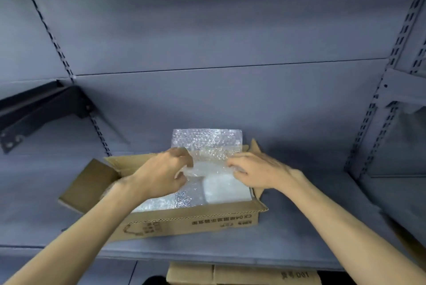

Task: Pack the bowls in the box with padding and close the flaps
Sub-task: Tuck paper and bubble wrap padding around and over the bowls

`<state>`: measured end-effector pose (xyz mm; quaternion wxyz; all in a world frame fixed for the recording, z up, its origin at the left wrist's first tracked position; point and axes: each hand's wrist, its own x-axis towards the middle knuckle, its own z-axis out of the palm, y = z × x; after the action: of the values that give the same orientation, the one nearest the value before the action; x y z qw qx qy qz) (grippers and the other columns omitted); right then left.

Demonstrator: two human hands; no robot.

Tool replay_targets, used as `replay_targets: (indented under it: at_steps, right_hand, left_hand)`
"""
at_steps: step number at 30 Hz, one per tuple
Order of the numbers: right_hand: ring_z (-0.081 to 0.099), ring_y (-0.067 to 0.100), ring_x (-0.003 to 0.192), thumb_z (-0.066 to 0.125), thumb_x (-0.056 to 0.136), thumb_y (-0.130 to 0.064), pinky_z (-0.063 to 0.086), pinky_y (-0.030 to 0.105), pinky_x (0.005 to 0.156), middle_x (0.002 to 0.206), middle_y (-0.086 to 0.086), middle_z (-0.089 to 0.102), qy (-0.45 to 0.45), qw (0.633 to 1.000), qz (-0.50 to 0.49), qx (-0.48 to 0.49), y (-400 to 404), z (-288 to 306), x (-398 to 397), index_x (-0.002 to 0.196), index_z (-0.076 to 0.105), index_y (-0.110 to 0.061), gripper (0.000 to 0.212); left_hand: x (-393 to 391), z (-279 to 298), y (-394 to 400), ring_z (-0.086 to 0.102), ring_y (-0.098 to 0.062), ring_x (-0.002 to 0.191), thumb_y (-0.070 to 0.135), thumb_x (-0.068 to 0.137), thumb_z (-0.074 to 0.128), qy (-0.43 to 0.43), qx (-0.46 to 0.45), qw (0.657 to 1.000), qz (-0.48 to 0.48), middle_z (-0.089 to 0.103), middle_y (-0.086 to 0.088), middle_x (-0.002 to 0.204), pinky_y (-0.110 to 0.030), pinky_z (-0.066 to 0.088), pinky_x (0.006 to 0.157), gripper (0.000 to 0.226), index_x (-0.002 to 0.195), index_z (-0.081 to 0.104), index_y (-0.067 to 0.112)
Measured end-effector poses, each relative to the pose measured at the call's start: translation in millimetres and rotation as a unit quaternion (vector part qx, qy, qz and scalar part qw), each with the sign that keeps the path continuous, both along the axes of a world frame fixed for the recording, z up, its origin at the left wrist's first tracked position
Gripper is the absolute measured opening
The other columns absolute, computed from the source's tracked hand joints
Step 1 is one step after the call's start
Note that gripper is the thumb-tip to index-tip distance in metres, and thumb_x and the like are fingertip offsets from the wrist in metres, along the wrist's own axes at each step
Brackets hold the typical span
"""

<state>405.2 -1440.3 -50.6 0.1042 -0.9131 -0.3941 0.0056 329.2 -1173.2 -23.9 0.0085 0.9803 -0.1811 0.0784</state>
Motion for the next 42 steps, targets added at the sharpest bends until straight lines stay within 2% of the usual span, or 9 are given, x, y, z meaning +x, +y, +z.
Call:
replay_targets:
  at_steps: [2,4,7,12,16,21,24,28,42]
  right_hand:
    - [0.050,0.029,0.072,0.044,0.093,-0.017,0.046,0.048,0.086,0.081,0.004,0.050,0.011,0.999,0.001,-0.047,6,-3,-4,0.072,0.041,-0.013,0.021]
    - [0.047,0.025,0.066,0.048,0.087,-0.026,0.041,0.038,0.061,0.081,0.007,0.054,0.013,0.997,-0.006,-0.077,5,-5,-8,0.071,0.045,-0.010,0.023]
    - [0.059,0.026,0.075,0.048,0.080,-0.056,0.050,0.040,0.071,0.096,0.010,0.069,0.023,0.993,-0.026,-0.117,1,-7,-12,0.088,0.067,-0.008,0.053]
    - [0.042,0.023,0.057,0.033,0.096,-0.064,0.036,0.038,0.057,0.066,0.006,0.039,0.064,0.994,-0.069,-0.062,9,-4,-10,0.067,0.037,-0.014,0.058]
    - [0.057,0.028,0.102,0.056,0.096,-0.030,0.043,0.038,0.073,0.105,0.003,0.055,0.001,0.987,-0.027,-0.156,22,-3,-3,0.098,0.059,-0.008,0.023]
    - [0.014,0.024,0.154,0.067,0.092,-0.048,0.032,0.045,0.119,0.167,0.002,0.012,0.095,0.976,-0.034,-0.195,41,-13,7,0.163,0.011,-0.016,0.096]
    - [-0.003,0.020,0.157,0.068,0.090,-0.043,0.019,0.042,0.125,0.170,-0.003,-0.007,0.118,0.972,-0.045,-0.200,43,-20,14,0.164,0.000,-0.019,0.103]
    - [0.005,0.016,0.156,0.073,0.080,-0.045,0.032,0.042,0.120,0.169,-0.011,-0.001,0.139,0.967,-0.047,-0.210,38,-24,24,0.163,0.006,-0.020,0.110]
    - [-0.004,0.013,0.156,0.088,0.072,-0.042,0.022,0.038,0.125,0.167,-0.019,-0.016,0.204,0.955,-0.038,-0.213,39,-32,44,0.163,-0.006,-0.021,0.132]
  left_hand:
    - [-1,-20,5,0.052,-0.016,0.125,0.021,0.079,0.059,0.060,-0.009,0.998,-0.008,0.055,0.007,0.136,-0.032,0.046,0.101,0.035,0.114,0.067,0.022]
    - [2,-37,6,0.044,-0.011,0.135,0.035,0.079,0.056,0.130,-0.029,0.991,0.002,0.047,0.011,0.148,-0.025,0.037,0.106,0.032,0.108,0.070,0.029]
    - [12,-52,2,0.051,-0.013,0.126,0.049,0.092,0.041,0.190,-0.125,0.973,0.035,0.056,0.010,0.138,-0.031,0.039,0.100,0.039,0.095,0.071,0.024]
    - [32,-67,-4,0.050,-0.016,0.118,0.039,0.101,0.052,0.055,-0.052,0.997,-0.022,0.062,0.004,0.124,-0.033,0.044,0.098,0.033,0.126,0.061,0.020]
    - [40,-72,-4,0.038,-0.016,0.133,0.054,0.092,0.059,0.059,0.019,0.997,-0.045,0.043,0.007,0.144,-0.035,0.039,0.108,0.064,0.148,0.042,0.027]
    - [47,-71,-4,0.012,-0.013,0.154,0.066,0.093,0.051,0.127,0.007,0.991,-0.031,0.015,0.006,0.167,-0.043,0.030,0.119,0.081,0.159,0.025,0.026]
    - [49,-75,-1,0.002,-0.010,0.155,0.072,0.090,0.049,0.160,-0.010,0.987,-0.016,0.007,0.008,0.169,-0.042,0.020,0.124,0.089,0.160,0.020,0.026]
    - [50,-73,22,-0.002,-0.001,0.153,0.078,0.077,0.062,0.234,-0.053,0.971,0.001,0.002,0.018,0.167,-0.028,0.007,0.124,0.109,0.161,0.009,0.033]
    - [60,-87,36,-0.001,-0.015,0.156,0.079,0.073,0.063,0.232,0.101,0.967,0.007,-0.003,0.005,0.170,-0.037,0.002,0.127,0.125,0.161,-0.005,0.023]
